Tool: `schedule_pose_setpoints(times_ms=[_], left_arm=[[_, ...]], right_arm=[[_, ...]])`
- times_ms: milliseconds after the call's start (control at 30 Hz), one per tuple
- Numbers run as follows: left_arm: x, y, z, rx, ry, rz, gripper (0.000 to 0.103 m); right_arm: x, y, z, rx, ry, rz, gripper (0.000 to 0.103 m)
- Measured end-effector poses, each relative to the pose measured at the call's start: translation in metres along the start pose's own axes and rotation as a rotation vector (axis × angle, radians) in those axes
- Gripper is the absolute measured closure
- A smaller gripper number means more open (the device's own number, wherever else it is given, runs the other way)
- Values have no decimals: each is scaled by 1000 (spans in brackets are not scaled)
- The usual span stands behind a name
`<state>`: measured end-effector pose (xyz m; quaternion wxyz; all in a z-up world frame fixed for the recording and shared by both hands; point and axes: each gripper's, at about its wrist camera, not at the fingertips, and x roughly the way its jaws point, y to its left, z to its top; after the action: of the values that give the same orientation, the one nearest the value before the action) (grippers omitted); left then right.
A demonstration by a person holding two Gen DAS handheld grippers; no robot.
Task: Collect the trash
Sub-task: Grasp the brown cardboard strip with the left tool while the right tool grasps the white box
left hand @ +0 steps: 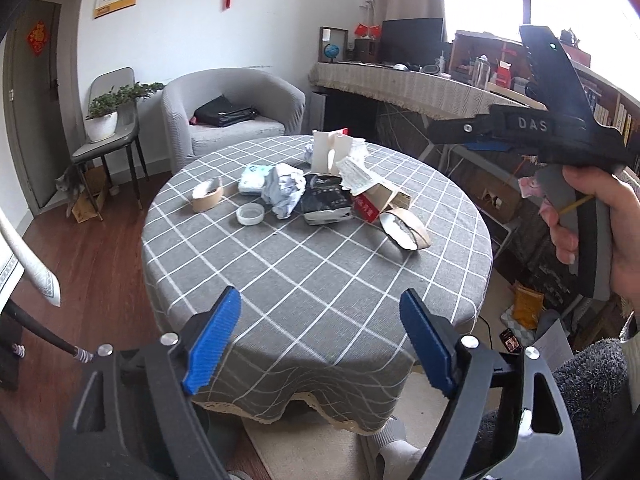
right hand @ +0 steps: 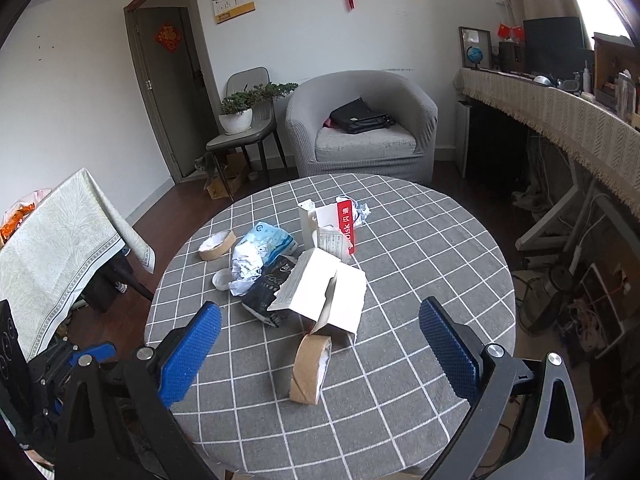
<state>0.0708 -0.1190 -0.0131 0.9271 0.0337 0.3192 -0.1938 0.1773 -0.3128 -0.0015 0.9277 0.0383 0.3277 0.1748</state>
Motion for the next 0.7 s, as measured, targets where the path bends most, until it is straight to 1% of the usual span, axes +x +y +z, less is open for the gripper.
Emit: schedule_pose_setpoints(times_ms=[167, 267, 333, 400, 467, 600, 700], left_arm=[[33, -30, 15, 28, 34, -73, 28], [54, -50, 21, 47, 55, -97, 36], [66, -61, 24, 54, 64, -110, 37], [78, -69, 28, 54, 74, -106, 39], [90, -76, 31, 50, 89, -114, 45], [106, -85, 32, 60, 99, -89, 45], [118, -85, 31, 54, 120, -70, 53]], right_arm=[[23, -12, 14, 19, 30, 31, 3], [34, -18, 17, 28, 56, 51, 3], [41, -23, 19, 35, 71, 61, 3], [46, -29, 20, 43, 88, 63, 3], [47, -37, 19, 64, 90, 65, 3], [46, -53, 14, 114, 88, 82, 3], [48, -61, 11, 152, 91, 117, 3]])
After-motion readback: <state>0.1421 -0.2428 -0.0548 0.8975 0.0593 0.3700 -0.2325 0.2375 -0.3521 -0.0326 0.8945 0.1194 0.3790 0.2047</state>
